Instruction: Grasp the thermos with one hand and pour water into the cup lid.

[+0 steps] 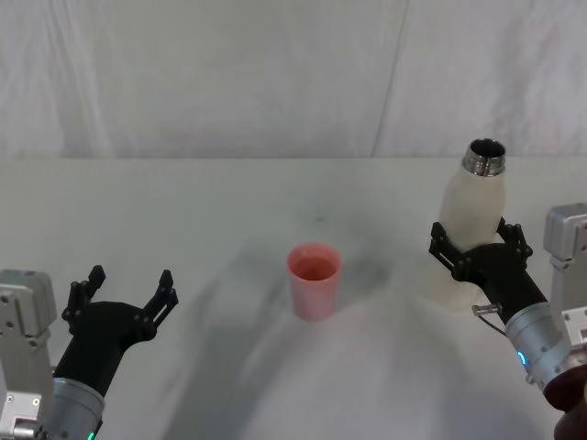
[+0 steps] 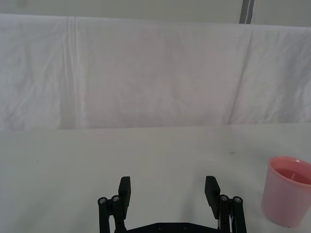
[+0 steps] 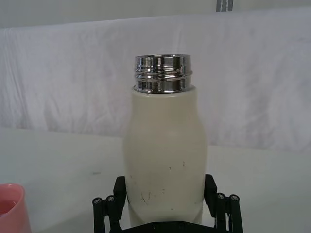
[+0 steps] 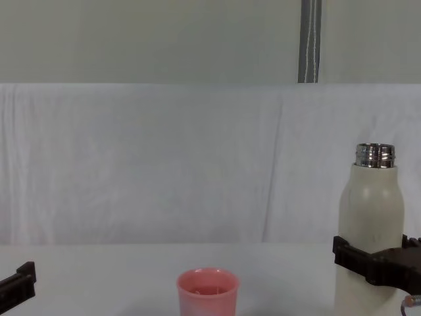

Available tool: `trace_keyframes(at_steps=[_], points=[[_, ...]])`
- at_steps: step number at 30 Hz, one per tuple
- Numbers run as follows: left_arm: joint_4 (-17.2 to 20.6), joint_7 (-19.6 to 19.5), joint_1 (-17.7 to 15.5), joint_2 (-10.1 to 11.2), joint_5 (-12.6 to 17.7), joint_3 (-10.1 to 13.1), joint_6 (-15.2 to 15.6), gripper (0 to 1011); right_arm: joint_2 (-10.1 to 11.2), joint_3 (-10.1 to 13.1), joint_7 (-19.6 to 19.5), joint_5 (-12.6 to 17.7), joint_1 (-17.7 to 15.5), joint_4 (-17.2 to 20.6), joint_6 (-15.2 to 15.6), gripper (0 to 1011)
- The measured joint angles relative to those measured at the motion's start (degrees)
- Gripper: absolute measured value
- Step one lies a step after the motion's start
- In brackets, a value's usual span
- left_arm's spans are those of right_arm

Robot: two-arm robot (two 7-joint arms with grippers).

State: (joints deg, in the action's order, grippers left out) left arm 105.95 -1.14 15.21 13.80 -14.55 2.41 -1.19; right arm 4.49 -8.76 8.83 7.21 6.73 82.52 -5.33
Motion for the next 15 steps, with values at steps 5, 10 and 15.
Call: trace_keyframes(at_steps=[5, 10, 15], points=[[0.0, 0.0, 0.0, 0.0, 0.0, 0.0, 0.0, 1001, -0.2, -0.3, 0.1, 0.0, 0.8, -0.8, -0.2, 1001], [0.0, 0.0, 0.0, 0.0, 0.0, 0.0, 0.0, 1001, -0.4, -0.5, 0.1, -0.1, 1.2, -1.3, -0.4, 1001], [0.0, 0.0, 0.0, 0.0, 0.0, 0.0, 0.0, 1001, -0.3, -0.5, 0.1, -0.1, 1.2, -1.3, -0.4, 1001]])
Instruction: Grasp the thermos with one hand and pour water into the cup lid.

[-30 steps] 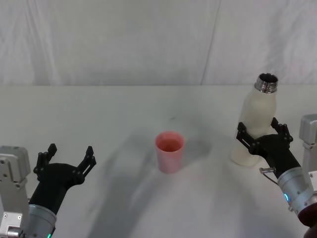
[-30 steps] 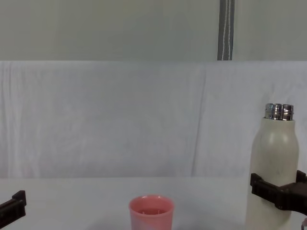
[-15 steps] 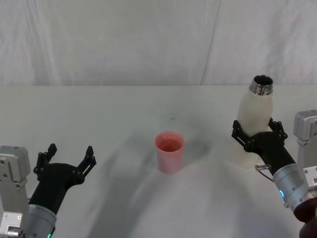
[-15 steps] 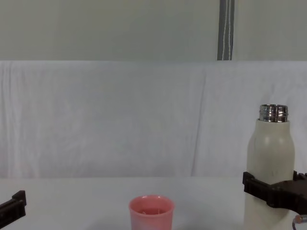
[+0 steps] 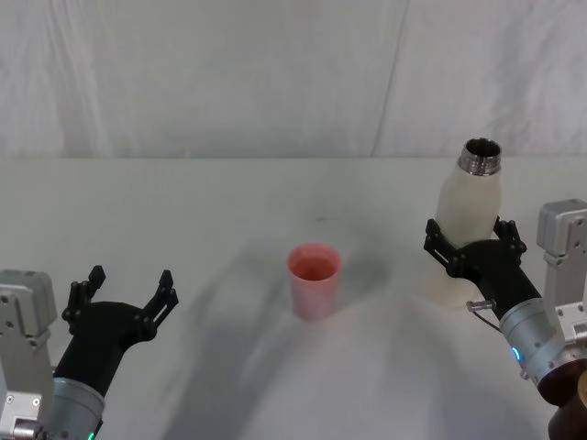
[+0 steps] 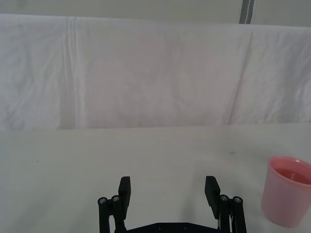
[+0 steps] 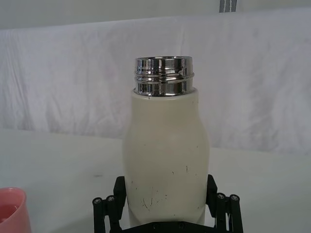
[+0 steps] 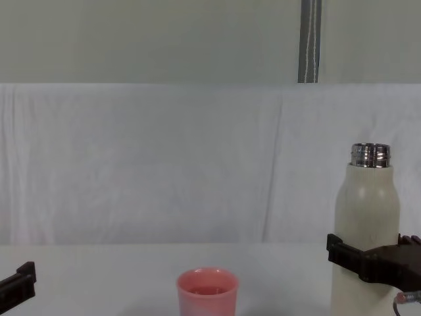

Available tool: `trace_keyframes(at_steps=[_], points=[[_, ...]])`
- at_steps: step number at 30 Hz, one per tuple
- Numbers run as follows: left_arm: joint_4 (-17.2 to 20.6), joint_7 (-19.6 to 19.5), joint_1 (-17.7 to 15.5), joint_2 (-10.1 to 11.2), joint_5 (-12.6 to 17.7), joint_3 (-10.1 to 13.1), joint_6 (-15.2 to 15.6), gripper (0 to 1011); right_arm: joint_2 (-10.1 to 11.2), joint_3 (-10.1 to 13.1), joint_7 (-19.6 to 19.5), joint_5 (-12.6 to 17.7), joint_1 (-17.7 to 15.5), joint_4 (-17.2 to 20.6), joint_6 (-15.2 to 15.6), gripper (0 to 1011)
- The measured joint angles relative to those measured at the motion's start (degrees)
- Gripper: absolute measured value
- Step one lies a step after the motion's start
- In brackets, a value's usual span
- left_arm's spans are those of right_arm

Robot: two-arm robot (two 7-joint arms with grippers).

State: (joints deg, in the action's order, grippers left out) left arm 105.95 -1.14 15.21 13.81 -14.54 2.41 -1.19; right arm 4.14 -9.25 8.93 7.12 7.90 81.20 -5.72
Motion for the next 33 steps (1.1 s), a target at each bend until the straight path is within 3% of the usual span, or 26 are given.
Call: trace_keyframes(at_steps=[6, 27, 33], points=[[0.0, 0.0, 0.0, 0.0, 0.0, 0.0, 0.0, 1001, 0.0, 0.0, 0.0, 0.0, -0.1, 0.1, 0.0, 950], [0.0, 0.0, 0.0, 0.0, 0.0, 0.0, 0.0, 1001, 0.6, 0.0, 0.3, -0.1, -0.2, 0.6, -0.8, 950], [0.0, 0.0, 0.0, 0.0, 0.0, 0.0, 0.0, 1001, 1.3, -0.2, -1.0, -2.6, 0.2, 1.7, -1.9, 950]])
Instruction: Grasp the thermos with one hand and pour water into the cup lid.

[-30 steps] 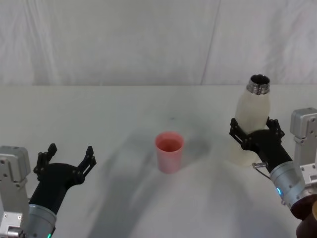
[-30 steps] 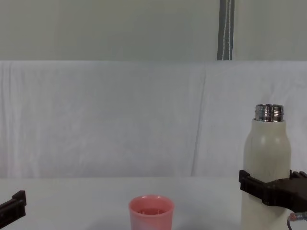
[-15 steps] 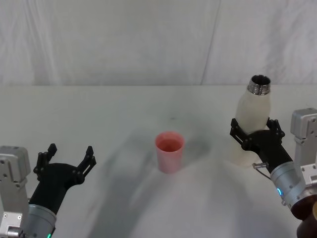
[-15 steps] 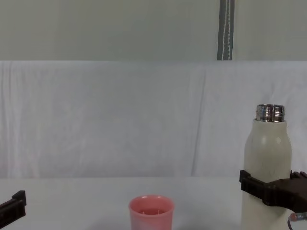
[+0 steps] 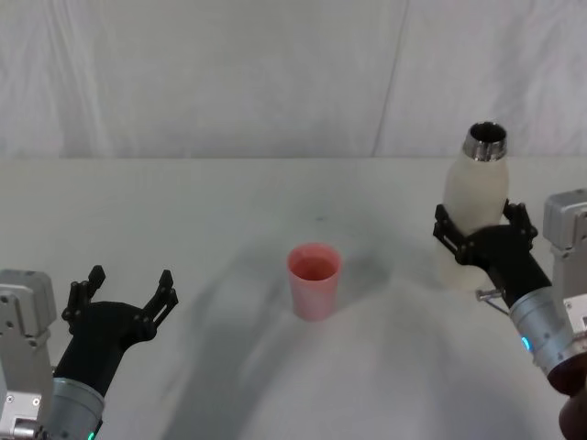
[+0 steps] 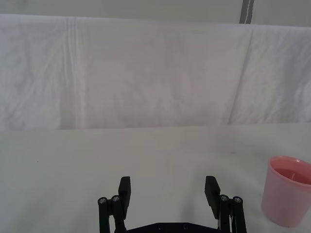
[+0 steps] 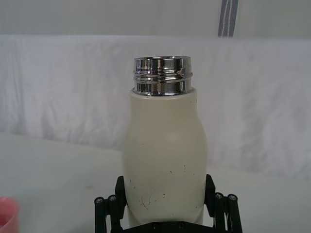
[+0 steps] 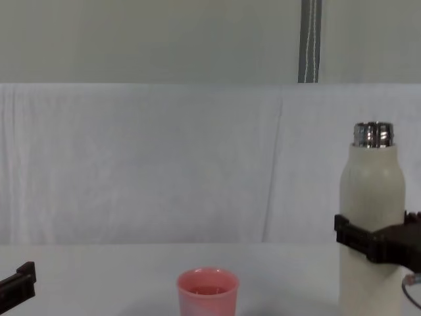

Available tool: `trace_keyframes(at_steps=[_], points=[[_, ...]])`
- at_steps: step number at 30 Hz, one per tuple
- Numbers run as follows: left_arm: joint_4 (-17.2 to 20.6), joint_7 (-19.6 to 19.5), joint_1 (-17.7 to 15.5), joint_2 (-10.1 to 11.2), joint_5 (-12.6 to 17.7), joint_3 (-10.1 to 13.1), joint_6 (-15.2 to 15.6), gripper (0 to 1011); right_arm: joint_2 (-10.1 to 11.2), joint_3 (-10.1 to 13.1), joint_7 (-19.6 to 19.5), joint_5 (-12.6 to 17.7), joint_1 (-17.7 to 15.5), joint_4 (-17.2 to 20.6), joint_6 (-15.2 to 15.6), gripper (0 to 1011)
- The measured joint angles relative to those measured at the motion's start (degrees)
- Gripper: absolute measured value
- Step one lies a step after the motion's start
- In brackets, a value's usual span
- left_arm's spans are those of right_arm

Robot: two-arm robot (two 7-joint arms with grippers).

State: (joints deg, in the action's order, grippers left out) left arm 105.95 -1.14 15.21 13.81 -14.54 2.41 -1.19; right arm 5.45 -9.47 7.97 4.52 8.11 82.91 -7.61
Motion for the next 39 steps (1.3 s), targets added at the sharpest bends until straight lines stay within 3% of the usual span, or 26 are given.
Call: trace_keyframes(at_steps=[7, 18, 23, 33, 39], points=[[0.0, 0.0, 0.0, 0.0, 0.0, 0.0, 0.0, 1001, 0.6, 0.1, -1.0, -2.6, 0.4, 2.4, 1.2, 950], [0.0, 0.0, 0.0, 0.0, 0.0, 0.0, 0.0, 1001, 0.9, 0.1, -1.0, -4.2, -0.1, 3.3, 1.3, 950], [0.0, 0.0, 0.0, 0.0, 0.0, 0.0, 0.0, 1001, 2.0, -0.7, 0.2, -5.6, 1.0, 3.5, 1.9, 950], [0.0, 0.0, 0.0, 0.0, 0.0, 0.0, 0.0, 1001, 6.1, -5.8, 4.0, -12.3, 5.8, 4.3, 5.4, 950], [0.0, 0.0, 0.0, 0.0, 0.0, 0.0, 0.0, 1001, 8.5, -9.8, 4.7, -18.4, 7.7, 5.8, 7.6, 950]])
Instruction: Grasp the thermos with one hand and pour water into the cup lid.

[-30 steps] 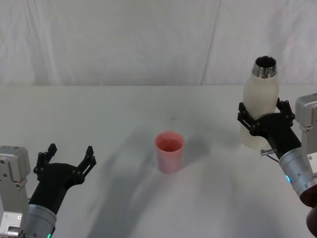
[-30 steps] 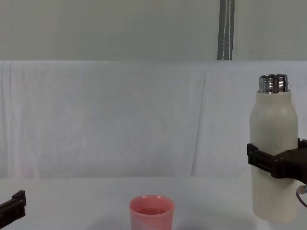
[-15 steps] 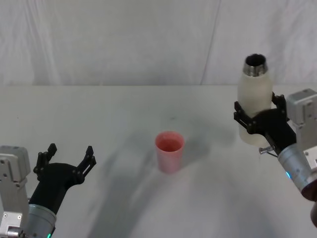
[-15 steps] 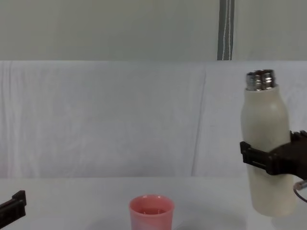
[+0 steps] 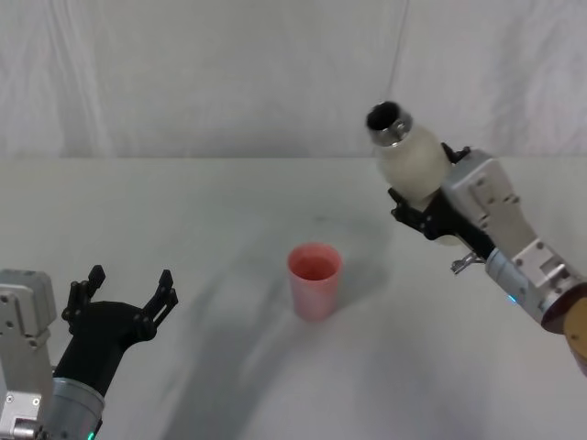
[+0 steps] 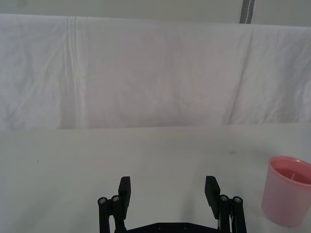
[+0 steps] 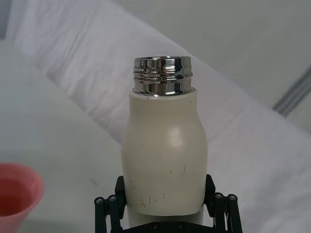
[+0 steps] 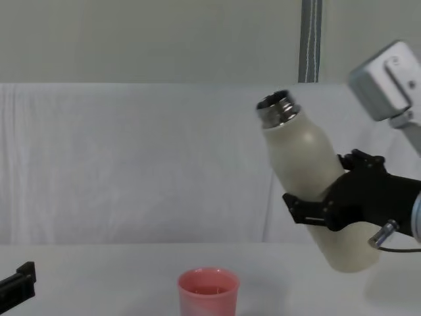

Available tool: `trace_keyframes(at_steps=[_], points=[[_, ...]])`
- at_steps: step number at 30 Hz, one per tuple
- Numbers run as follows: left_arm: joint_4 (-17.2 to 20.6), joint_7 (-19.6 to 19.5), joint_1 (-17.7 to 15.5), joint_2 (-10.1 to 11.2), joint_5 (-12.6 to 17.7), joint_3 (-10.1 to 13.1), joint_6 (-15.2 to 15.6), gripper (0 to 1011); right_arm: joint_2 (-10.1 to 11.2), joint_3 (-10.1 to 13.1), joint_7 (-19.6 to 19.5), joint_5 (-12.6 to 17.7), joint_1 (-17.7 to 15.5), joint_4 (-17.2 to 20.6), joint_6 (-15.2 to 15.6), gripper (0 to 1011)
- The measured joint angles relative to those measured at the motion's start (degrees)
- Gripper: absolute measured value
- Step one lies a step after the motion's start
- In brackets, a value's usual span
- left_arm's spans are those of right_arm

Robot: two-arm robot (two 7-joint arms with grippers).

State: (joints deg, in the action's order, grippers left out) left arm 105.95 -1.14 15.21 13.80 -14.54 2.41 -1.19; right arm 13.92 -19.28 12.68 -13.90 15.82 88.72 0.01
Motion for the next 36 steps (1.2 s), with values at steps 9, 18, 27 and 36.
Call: trace_keyframes(at_steps=[9, 18, 27, 36], points=[[0.0, 0.0, 0.0, 0.0, 0.0, 0.0, 0.0, 1001, 1.9, -4.4, -0.2, -8.3, 0.9, 1.5, 2.5, 950], [0.0, 0.0, 0.0, 0.0, 0.0, 0.0, 0.0, 1001, 2.2, -6.9, -1.3, -14.4, 1.4, 0.4, 3.3, 950], [0.0, 0.0, 0.0, 0.0, 0.0, 0.0, 0.0, 1001, 3.0, -9.0, -2.1, -20.9, 2.3, -0.2, 4.7, 950], [0.0, 0.0, 0.0, 0.0, 0.0, 0.0, 0.0, 1001, 3.8, -10.5, -3.0, -26.5, 2.4, 0.0, 6.2, 950]])
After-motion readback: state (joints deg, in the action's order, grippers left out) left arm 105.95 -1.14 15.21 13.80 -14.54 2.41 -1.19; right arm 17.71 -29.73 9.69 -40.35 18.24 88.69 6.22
